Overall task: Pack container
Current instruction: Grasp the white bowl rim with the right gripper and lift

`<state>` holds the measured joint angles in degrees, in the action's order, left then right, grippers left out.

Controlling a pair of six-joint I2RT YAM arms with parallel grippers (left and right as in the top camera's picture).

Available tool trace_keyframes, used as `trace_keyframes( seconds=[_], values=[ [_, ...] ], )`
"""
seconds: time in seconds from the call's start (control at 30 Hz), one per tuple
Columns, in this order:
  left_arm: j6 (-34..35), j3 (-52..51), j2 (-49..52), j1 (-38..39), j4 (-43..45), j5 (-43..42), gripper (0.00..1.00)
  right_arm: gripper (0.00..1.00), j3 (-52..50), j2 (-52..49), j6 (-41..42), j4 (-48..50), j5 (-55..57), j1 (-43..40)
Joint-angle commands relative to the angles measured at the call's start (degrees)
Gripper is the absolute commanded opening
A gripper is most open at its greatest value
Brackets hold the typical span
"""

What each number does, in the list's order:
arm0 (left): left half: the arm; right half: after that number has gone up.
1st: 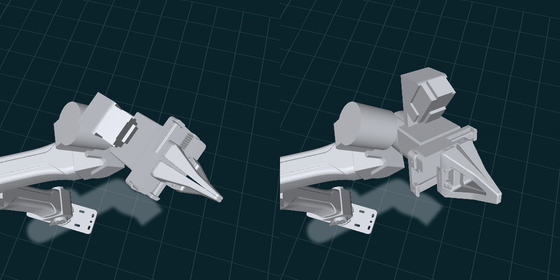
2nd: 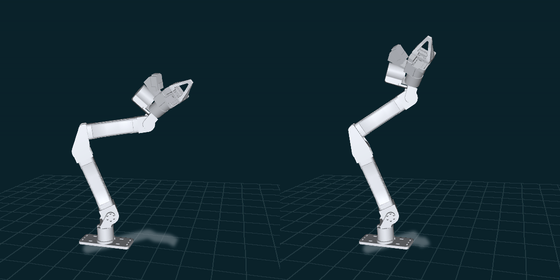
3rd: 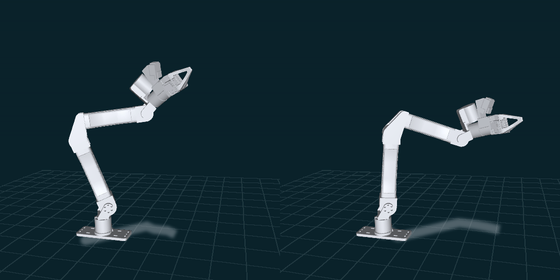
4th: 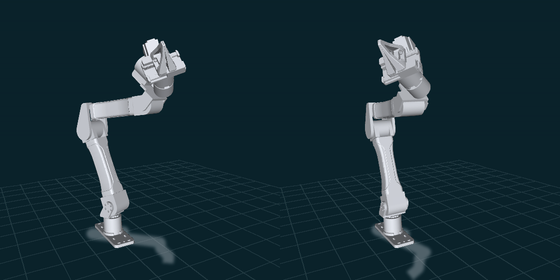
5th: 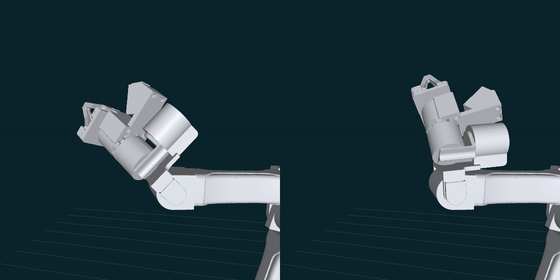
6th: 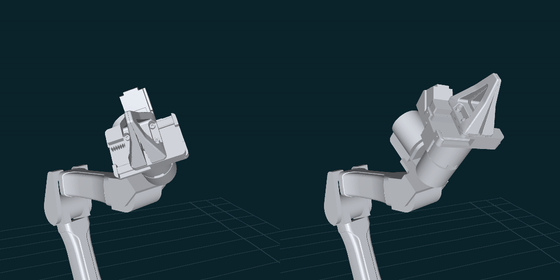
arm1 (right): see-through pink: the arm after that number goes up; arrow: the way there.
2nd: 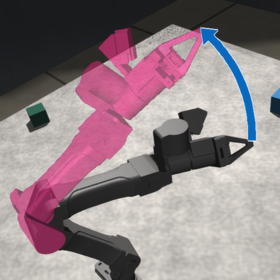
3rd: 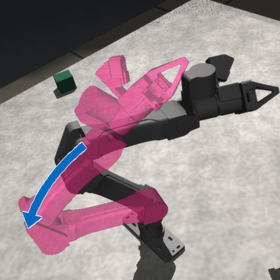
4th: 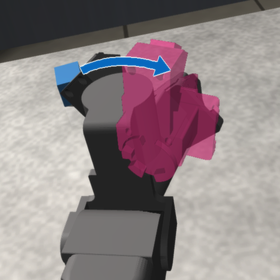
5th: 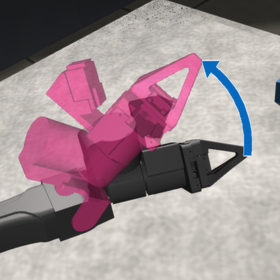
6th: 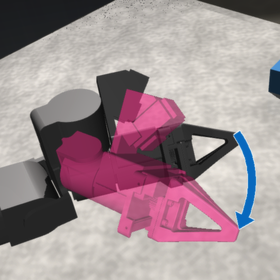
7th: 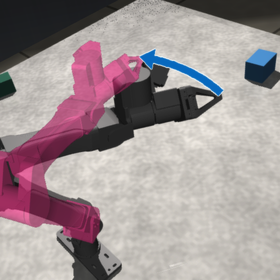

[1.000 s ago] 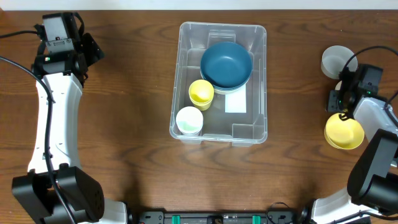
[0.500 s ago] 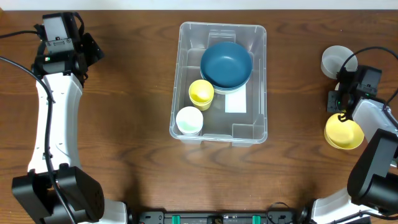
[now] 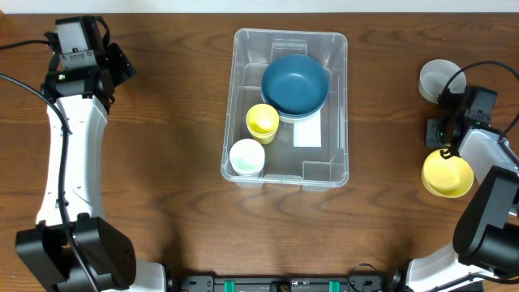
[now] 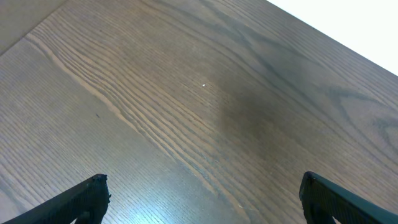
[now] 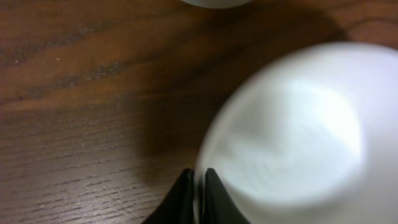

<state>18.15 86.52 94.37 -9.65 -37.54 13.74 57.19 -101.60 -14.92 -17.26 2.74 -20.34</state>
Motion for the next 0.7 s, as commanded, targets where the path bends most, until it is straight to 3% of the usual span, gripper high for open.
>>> trace_keyframes(
  seconds=[0.0, 0.67],
  values=[
    [-0.13, 0.72, -0.83, -0.20, -0.20, 0.70, 0.98, 0.03, -0.42, -0.79, -0.13, -0.24, -0.24, 0.15],
    [-0.11, 0.72, -0.83, -0.20, -0.20, 0.70, 0.98, 0.01, 6.47, 3.65, 4.61, -10.88, 1.95, 0.50]
  ],
)
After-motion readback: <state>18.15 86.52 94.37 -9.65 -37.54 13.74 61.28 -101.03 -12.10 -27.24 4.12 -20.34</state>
